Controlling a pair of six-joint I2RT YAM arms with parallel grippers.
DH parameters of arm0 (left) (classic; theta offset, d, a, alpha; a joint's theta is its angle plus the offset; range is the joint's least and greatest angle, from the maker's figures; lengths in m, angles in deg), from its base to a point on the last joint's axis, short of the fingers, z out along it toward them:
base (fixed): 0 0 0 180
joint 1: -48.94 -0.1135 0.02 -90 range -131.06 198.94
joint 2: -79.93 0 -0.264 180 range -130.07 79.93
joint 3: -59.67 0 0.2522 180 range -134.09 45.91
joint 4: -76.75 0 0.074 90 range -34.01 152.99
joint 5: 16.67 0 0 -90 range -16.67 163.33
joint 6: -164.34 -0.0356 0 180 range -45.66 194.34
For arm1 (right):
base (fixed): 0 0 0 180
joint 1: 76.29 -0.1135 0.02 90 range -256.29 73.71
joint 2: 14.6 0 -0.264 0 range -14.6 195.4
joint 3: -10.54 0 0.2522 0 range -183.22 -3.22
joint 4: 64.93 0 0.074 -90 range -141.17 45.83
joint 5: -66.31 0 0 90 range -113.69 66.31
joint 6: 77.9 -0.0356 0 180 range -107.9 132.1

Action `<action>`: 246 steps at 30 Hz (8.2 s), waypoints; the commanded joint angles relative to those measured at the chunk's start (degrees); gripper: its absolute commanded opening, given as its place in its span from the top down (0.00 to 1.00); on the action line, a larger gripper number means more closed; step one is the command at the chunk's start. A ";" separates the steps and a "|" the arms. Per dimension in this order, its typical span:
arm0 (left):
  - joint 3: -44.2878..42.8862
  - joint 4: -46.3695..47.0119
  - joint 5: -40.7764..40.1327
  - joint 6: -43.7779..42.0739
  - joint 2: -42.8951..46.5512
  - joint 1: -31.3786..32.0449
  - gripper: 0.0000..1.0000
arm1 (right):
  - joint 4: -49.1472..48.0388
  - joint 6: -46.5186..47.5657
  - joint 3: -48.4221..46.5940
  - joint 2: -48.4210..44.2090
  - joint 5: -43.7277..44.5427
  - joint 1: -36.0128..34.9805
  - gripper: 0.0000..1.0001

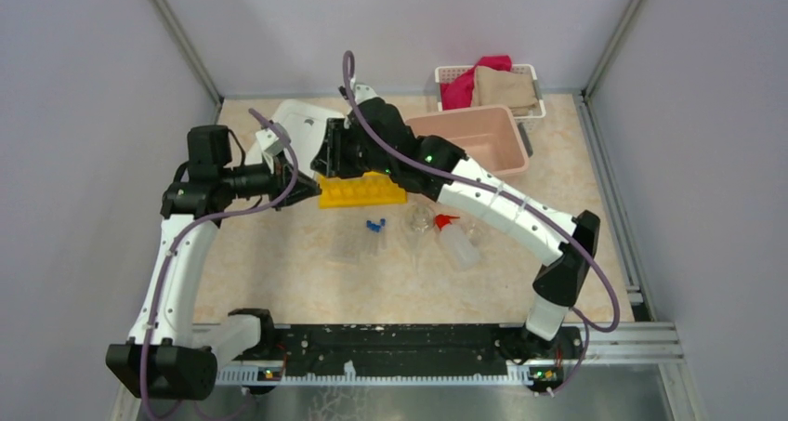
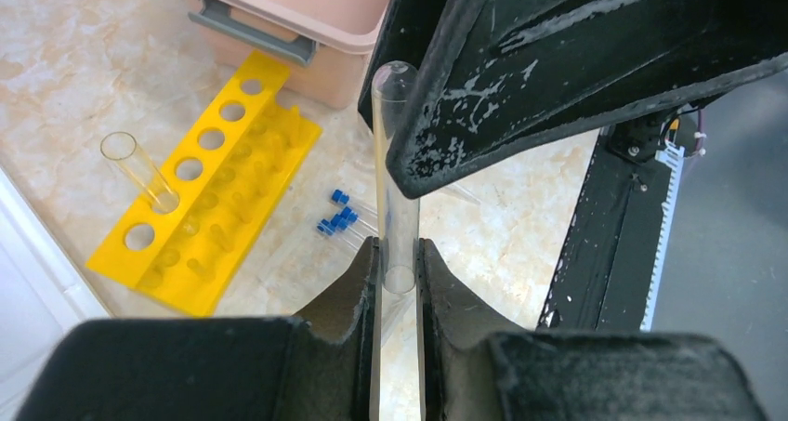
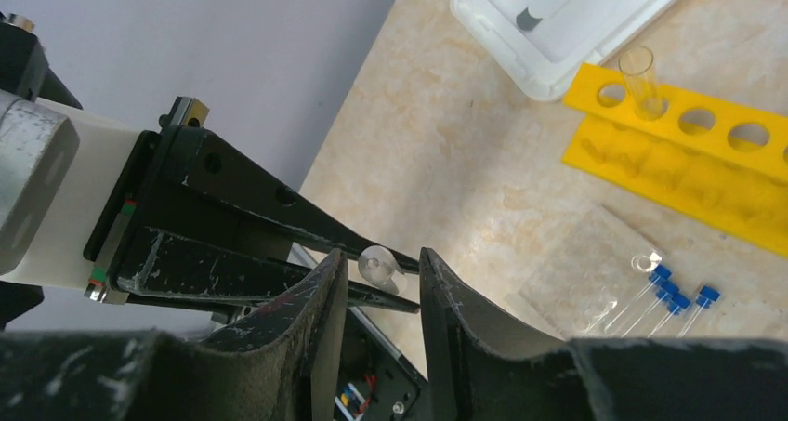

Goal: Organize the chemistry lab equipment

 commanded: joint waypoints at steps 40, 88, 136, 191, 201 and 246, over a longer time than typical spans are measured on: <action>-0.25 1.03 -16.60 8.97 -4.63 0.69 0.01 | 3.89 12.56 7.19 -3.42 13.19 5.07 1.00; -1.55 -3.04 -18.75 9.91 -15.80 -13.44 0.01 | -22.90 21.98 21.77 9.31 20.80 5.27 1.00; -2.68 -2.86 -19.92 10.96 -16.13 -13.41 0.01 | -33.80 22.42 29.10 4.70 27.43 3.26 1.00; -4.24 -3.22 -21.26 11.22 -16.61 -13.51 0.01 | -32.35 20.02 27.52 13.07 23.58 2.91 0.58; -4.96 -4.72 -20.32 11.92 -15.80 -13.55 0.01 | -27.95 19.04 27.22 5.54 21.83 2.78 0.54; -5.69 -5.66 -19.39 13.98 -11.94 -13.67 0.01 | -13.24 4.93 35.06 12.34 19.43 2.90 0.77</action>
